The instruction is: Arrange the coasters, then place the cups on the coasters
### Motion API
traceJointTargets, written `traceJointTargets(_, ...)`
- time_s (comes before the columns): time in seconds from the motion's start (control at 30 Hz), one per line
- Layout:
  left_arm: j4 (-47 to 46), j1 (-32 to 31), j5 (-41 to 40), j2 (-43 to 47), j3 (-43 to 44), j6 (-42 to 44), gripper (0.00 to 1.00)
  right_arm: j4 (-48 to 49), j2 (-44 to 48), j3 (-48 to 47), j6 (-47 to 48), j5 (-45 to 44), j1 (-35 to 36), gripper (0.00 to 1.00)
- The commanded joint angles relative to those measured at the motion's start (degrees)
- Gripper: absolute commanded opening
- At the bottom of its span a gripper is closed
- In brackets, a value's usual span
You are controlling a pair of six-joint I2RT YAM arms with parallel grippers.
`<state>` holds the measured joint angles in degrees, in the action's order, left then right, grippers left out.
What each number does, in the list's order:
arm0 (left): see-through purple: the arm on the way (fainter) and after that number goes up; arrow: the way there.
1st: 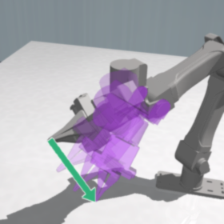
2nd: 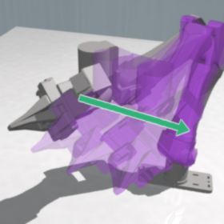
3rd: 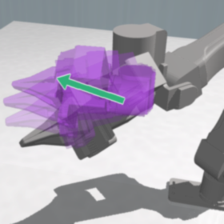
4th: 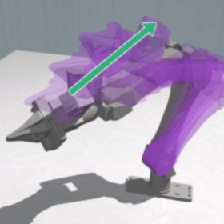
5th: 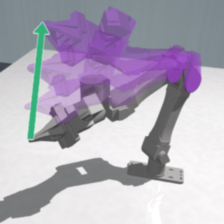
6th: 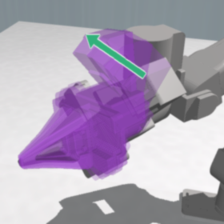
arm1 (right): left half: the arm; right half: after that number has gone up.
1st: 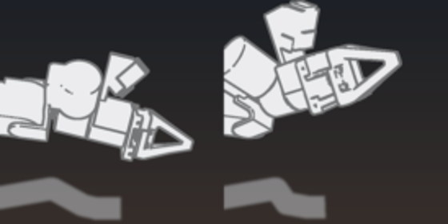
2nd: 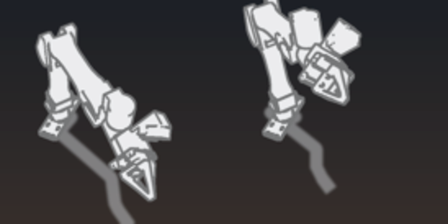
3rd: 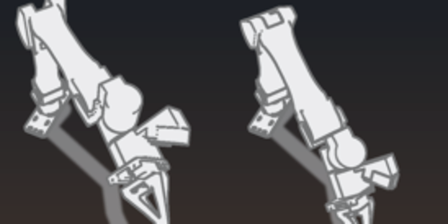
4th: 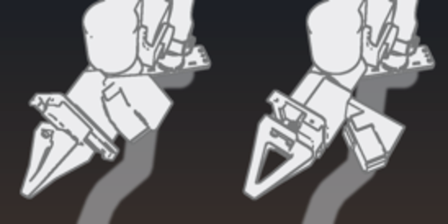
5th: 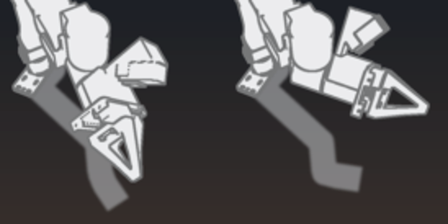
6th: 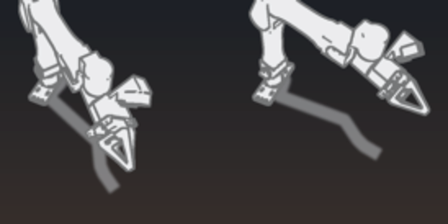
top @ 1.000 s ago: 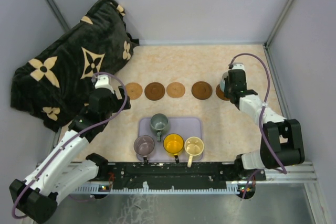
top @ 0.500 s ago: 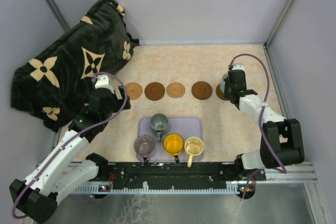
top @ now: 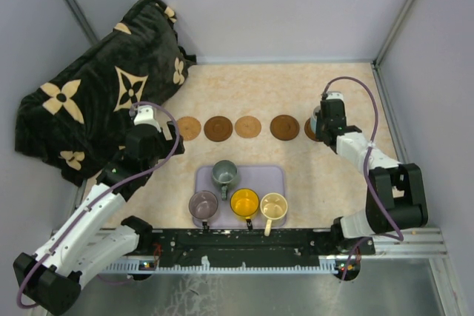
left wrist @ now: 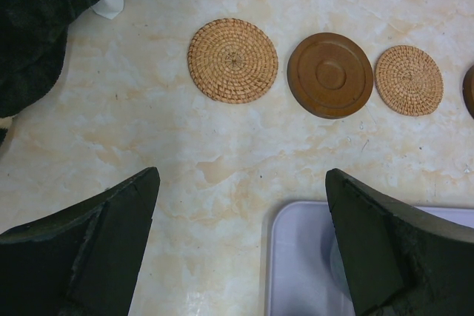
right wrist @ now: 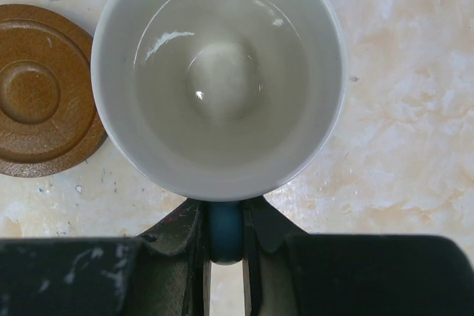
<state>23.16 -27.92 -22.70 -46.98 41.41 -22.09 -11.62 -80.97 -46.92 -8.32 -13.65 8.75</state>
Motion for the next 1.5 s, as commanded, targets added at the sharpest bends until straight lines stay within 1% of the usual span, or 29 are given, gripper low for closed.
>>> traceJointTargets(0.0, -0.85, 0.09, 0.18, 0.58, -0.37, 0.0, 0.99, 5.6, 0.58, -3.12, 0.41, -1.36, -0.49, 0.0)
traceJointTargets(0.47, -0.83, 0.15, 0.21, 0.7, -0.47, -0.15, 0.99, 5.74, 0.61, -2.57, -0.47, -1.69, -0.49, 0.01)
traceJointTargets(0.6, -0.91, 0.14, 0.2, 0.78, -0.45, -0.16, 0.99, 5.38, 0.59, -2.52, -0.68, -1.8, -0.49, 0.1)
traceJointTargets(0.67, -0.92, 0.15, 0.24, 0.79, -0.5, -0.21, 0.99, 5.2, 0.64, -2.47, -0.67, -1.98, -0.49, 0.16)
traceJointTargets(0.73, -0.84, 0.13, 0.31, 0.81, -0.5, -0.22, 0.99, 5.16, 0.59, -2.53, -0.7, -2.05, -0.51, 0.2)
traceJointTargets(0.8, -0.83, 0.15, 0.29, 0.96, -0.52, -0.15, 0.99, 5.03, 0.65, -2.57, -0.74, -2.22, -0.49, 0.26)
traceJointTargets(0.93, -0.82, 0.08, 0.2, 1.2, -0.55, -0.26, 0.99, 4.82, 0.72, -2.57, -0.83, -2.27, -0.49, 0.33)
traceJointTargets(1.07, -0.83, 0.13, 0.2, 1.29, -0.56, -0.32, 0.99, 4.51, 0.72, -2.56, -0.96, -2.24, -0.44, 0.45)
traceJointTargets(1.2, -0.83, 0.15, 0.16, 1.33, -0.54, -0.24, 0.99, 3.79, 1.04, -2.56, -1.39, -2.39, -0.49, 0.5)
traceJointTargets(1.47, -0.92, 0.15, 0.11, 1.11, -0.37, -0.12, 0.99, 2.64, 5.03, 0.47, -3.08, -2.23, -0.49, 0.51)
